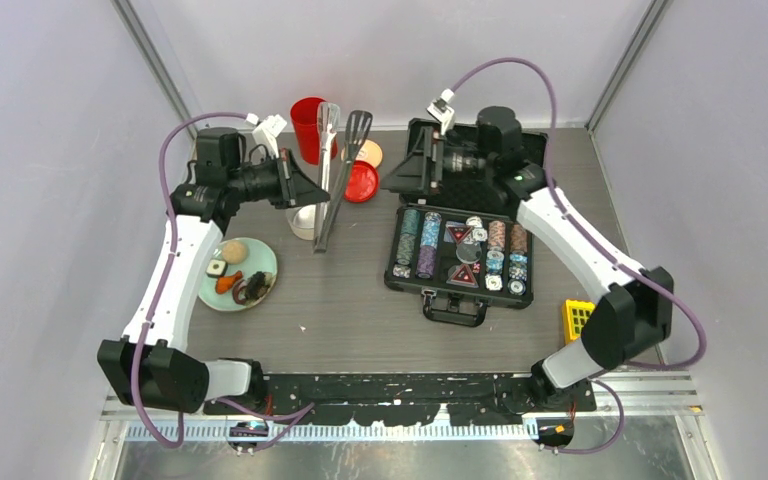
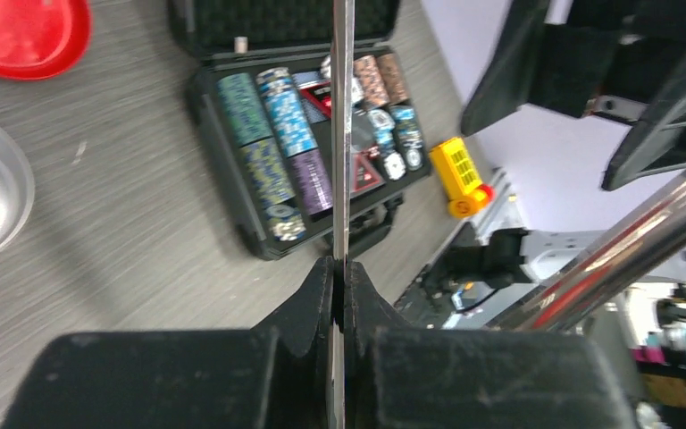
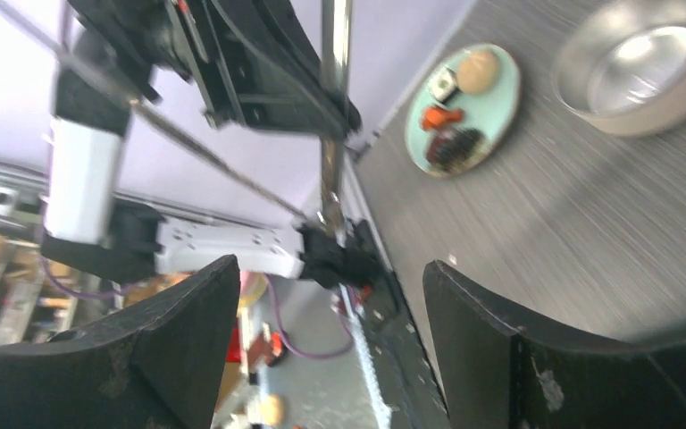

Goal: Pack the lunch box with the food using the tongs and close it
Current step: Pick up the clamp at the center of the board.

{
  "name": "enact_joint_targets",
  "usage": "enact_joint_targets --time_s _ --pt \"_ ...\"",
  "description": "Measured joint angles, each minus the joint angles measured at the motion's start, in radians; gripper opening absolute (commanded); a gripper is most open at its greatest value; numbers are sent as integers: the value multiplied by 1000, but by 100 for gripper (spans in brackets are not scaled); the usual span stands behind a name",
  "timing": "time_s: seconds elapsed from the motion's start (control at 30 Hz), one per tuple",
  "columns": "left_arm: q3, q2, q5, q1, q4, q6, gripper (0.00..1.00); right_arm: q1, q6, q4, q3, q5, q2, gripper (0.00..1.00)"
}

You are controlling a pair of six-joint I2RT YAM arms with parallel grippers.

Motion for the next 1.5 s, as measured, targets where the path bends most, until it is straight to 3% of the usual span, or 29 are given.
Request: enact_joint_targets --time_s 0.17,0.27,0.43,0.67,1.07,1.13,1.2,1.3,1.37,1.4,1.5 --pt "-13 2 69 -21 81 -106 0 48 323 368 3 -6 91 74" --pt "-20 3 88 -38 106 -148 0 53 431 481 19 -2 111 72" --pt "-24 10 102 -47 131 -199 0 63 509 589 31 13 113 67" --pt "-34 46 122 -50 166 -282 0 103 510 593 39 23 122 60" --pt "-44 79 153 -62 179 -336 0 130 436 534 99 52 163 6" --pt "-44 79 169 -63 179 -348 7 128 410 519 100 62 164 1" --pt "-45 79 188 -66 180 -356 23 126 388 511 102 68 166 1" --pt "-60 71 188 -69 200 -355 73 118 401 511 110 76 174 1" --pt "-66 68 183 -62 216 -351 91 102 425 512 129 73 185 0" --pt "-69 66 184 -55 227 -358 99 95 441 515 142 71 193 0" --pt "-97 50 193 -21 323 -422 100 62 497 567 179 72 218 1"
